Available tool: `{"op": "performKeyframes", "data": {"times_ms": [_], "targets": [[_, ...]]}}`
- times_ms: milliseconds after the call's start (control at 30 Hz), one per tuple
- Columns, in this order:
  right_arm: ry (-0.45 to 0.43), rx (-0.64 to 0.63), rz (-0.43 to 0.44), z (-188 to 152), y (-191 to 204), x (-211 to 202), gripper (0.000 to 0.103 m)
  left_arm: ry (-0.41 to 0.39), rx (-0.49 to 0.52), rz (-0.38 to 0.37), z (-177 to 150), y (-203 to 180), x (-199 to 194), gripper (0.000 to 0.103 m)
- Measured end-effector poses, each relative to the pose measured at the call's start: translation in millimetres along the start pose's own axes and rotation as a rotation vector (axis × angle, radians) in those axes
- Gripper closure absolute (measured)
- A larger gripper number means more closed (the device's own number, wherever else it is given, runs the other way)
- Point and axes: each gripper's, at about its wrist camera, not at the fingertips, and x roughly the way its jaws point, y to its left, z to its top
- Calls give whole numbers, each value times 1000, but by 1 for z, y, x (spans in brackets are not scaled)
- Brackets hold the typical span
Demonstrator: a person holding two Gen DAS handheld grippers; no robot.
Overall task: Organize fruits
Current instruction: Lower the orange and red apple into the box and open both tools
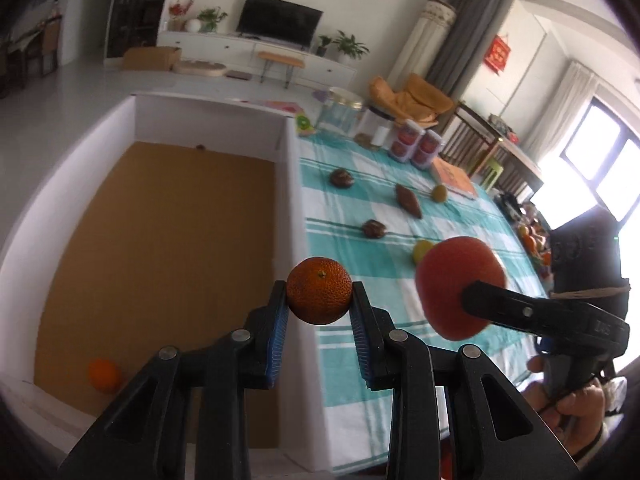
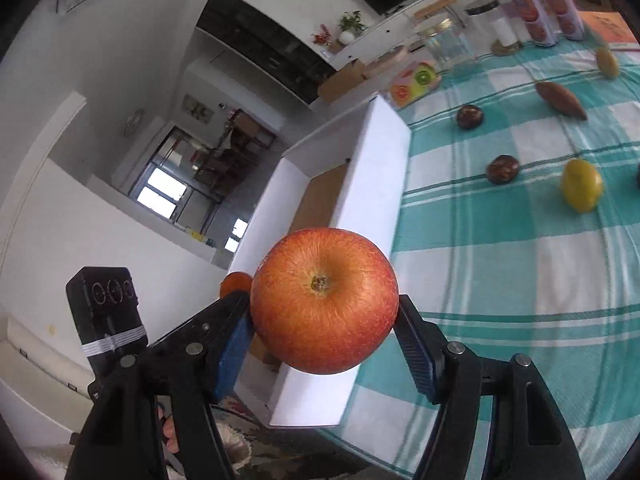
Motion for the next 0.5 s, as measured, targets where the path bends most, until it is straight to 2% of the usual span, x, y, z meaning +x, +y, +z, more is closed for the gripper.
{"op": "performKeyframes", "data": {"times_ms": [100,200,267,333,400,433,467,500], "targets": [[95,-109,-16,-4,40,56,35,12,-79,155,-5,55,4,72],[175,-187,-60,-17,60,107,35,17,-137,263,-15,93,3,72],[211,-242,-109,-27,65,131,35,15,-162,314,-20,110,1,72],[196,-349,-175,-32,80,147,34,13,-176,353,-24,119,1,71],[209,-381,-197,-33,88,161,34,12,-184,386,-25,125,1,70],[215,-379,-204,-32,89,166,34,11,-185,393,-25,126,3,62],[217,-383,-219,-32,90,170,34,8,-185,393,-24,125,4,47],[211,-391,-237,-32,91,170,33,-4,-184,394,-23,122,3,40]]}}
